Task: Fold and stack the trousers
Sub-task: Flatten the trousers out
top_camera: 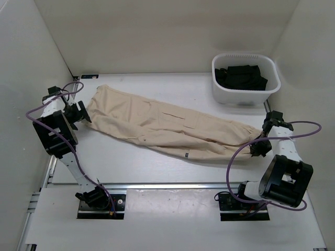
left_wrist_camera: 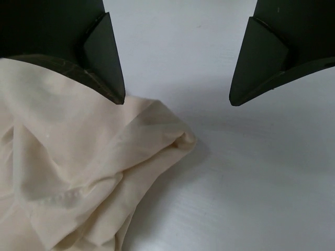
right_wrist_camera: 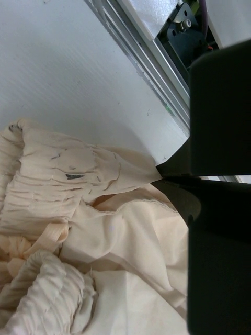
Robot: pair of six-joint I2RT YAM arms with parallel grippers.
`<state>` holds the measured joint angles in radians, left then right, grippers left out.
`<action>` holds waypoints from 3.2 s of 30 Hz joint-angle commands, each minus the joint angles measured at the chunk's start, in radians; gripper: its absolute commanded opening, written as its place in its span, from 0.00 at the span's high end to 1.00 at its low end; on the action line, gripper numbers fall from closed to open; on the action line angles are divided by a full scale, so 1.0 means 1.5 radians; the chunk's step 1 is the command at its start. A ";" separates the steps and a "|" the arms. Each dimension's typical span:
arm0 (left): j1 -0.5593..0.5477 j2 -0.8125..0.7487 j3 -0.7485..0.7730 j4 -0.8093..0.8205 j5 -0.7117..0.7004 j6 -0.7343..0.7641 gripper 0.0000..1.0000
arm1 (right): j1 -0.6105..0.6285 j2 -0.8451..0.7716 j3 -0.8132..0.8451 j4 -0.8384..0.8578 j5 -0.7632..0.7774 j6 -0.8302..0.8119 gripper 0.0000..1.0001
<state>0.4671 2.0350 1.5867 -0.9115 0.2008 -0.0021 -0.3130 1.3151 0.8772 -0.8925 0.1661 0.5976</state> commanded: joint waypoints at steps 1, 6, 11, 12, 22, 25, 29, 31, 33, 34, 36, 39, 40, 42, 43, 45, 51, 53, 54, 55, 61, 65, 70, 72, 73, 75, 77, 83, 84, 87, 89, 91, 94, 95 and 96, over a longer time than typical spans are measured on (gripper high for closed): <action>-0.009 -0.025 0.031 0.074 0.037 0.001 0.07 | 0.001 -0.015 -0.010 -0.007 0.019 -0.002 1.00; -0.015 0.041 0.067 0.089 0.031 0.001 0.06 | 0.001 -0.015 -0.004 -0.029 0.031 -0.002 1.00; -0.015 0.069 0.072 0.089 0.031 0.001 0.42 | 0.001 -0.015 0.039 -0.066 0.045 0.011 1.00; -0.015 0.061 0.062 0.089 0.031 0.001 0.52 | 0.001 -0.022 0.046 -0.066 0.045 0.011 1.00; 0.038 -0.033 -0.041 0.024 0.099 0.001 0.86 | 0.001 -0.047 0.087 -0.091 0.052 0.011 1.00; 0.074 -0.131 -0.109 -0.038 0.096 0.001 0.86 | 0.001 -0.081 0.093 -0.113 0.073 0.005 1.00; 0.116 -0.316 -0.204 -0.135 0.004 0.001 0.86 | 0.001 -0.144 0.102 -0.156 0.100 -0.027 1.00; 0.122 -0.368 -0.222 -0.185 -0.018 0.001 0.86 | 0.001 -0.171 0.120 -0.173 0.100 -0.038 1.00; 0.122 -0.396 -0.197 -0.259 -0.016 0.001 0.86 | 0.001 -0.171 0.141 -0.183 0.085 -0.057 1.00; 0.122 -0.396 -0.182 -0.270 -0.009 0.001 0.86 | 0.001 -0.171 0.148 -0.190 0.085 -0.063 1.00; 0.111 -0.355 -0.138 -0.270 0.016 0.001 0.86 | 0.001 -0.154 0.148 -0.190 0.055 -0.084 1.00; 0.086 -0.208 -0.064 -0.270 0.045 0.001 0.86 | 0.001 -0.102 0.148 -0.169 -0.012 -0.110 1.00; 0.086 -0.162 0.012 -0.270 0.077 0.001 0.86 | 0.001 -0.086 0.148 -0.163 -0.029 -0.116 1.00; 0.086 -0.067 0.106 -0.270 0.103 0.001 0.86 | 0.001 -0.045 0.148 -0.145 -0.036 -0.116 1.00; 0.086 0.018 0.153 -0.270 0.130 0.001 0.75 | 0.001 -0.033 0.148 -0.137 -0.042 -0.116 1.00; 0.080 0.093 0.283 -0.270 0.152 0.001 0.66 | 0.001 -0.004 0.148 -0.121 -0.042 -0.116 1.00; 0.034 0.201 0.394 -0.264 0.155 0.001 0.24 | 0.001 0.023 0.148 -0.114 -0.042 -0.123 1.00; 0.034 0.149 0.339 -0.245 0.146 0.001 0.20 | 0.001 0.023 0.142 -0.114 -0.042 -0.123 1.00; 0.034 0.121 0.308 -0.232 0.140 0.001 0.17 | 0.001 0.016 0.136 -0.114 -0.042 -0.123 1.00; 0.034 0.088 0.273 -0.215 0.133 0.001 0.16 | 0.001 0.016 0.136 -0.114 -0.042 -0.123 1.00; 0.059 -0.219 -0.067 -0.029 0.069 0.001 0.01 | 0.001 -0.009 0.090 -0.100 -0.042 -0.123 1.00; 0.044 -0.310 -0.251 0.040 0.008 0.001 0.05 | 0.001 -0.010 0.081 -0.100 -0.034 -0.117 1.00; 0.084 -0.252 -0.327 0.081 -0.017 0.001 0.41 | 0.001 -0.010 0.089 -0.100 -0.026 -0.110 1.00; 0.090 -0.224 -0.315 0.094 -0.017 0.001 0.43 | 0.001 -0.010 0.095 -0.100 -0.026 -0.104 1.00; 0.090 -0.202 -0.305 0.103 -0.017 0.001 0.43 | 0.001 -0.010 0.095 -0.100 -0.026 -0.104 1.00; 0.090 -0.195 -0.280 0.114 -0.010 0.001 0.34 | 0.001 -0.016 0.095 -0.100 -0.026 -0.104 1.00; 0.090 -0.189 -0.270 0.129 -0.004 0.001 0.32 | 0.001 -0.022 0.095 -0.094 -0.026 -0.098 1.00; 0.090 -0.167 -0.270 0.139 -0.004 0.001 0.21 | 0.001 -0.041 0.083 -0.088 -0.032 -0.098 1.00; 0.090 -0.167 -0.270 0.139 0.007 0.001 0.21 | 0.001 -0.041 0.083 -0.088 -0.032 -0.098 1.00; 0.083 -0.143 -0.270 0.145 0.007 0.001 0.21 | 0.001 -0.041 0.083 -0.088 -0.032 -0.098 1.00; 0.074 -0.116 -0.270 0.145 0.007 0.001 0.26 | 0.001 -0.041 0.083 -0.088 -0.026 -0.098 1.00; 0.074 -0.078 -0.270 0.121 0.032 0.001 0.46 | 0.001 -0.041 0.083 -0.088 -0.026 -0.091 1.00; 0.074 -0.051 -0.270 0.059 0.092 0.001 0.86 | 0.001 -0.022 0.096 -0.095 -0.026 -0.084 1.00; 0.074 -0.051 -0.260 0.037 0.092 0.001 0.86 | 0.001 -0.013 0.113 -0.107 -0.026 -0.084 1.00; 0.086 -0.074 -0.247 -0.007 0.098 0.001 0.86 | 0.001 0.012 0.179 -0.122 -0.026 -0.084 1.00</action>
<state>0.5892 1.8980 1.2263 -0.7799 0.2836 -0.0051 -0.3126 1.2865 1.0130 -1.0576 0.1246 0.4637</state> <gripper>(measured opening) 0.218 0.003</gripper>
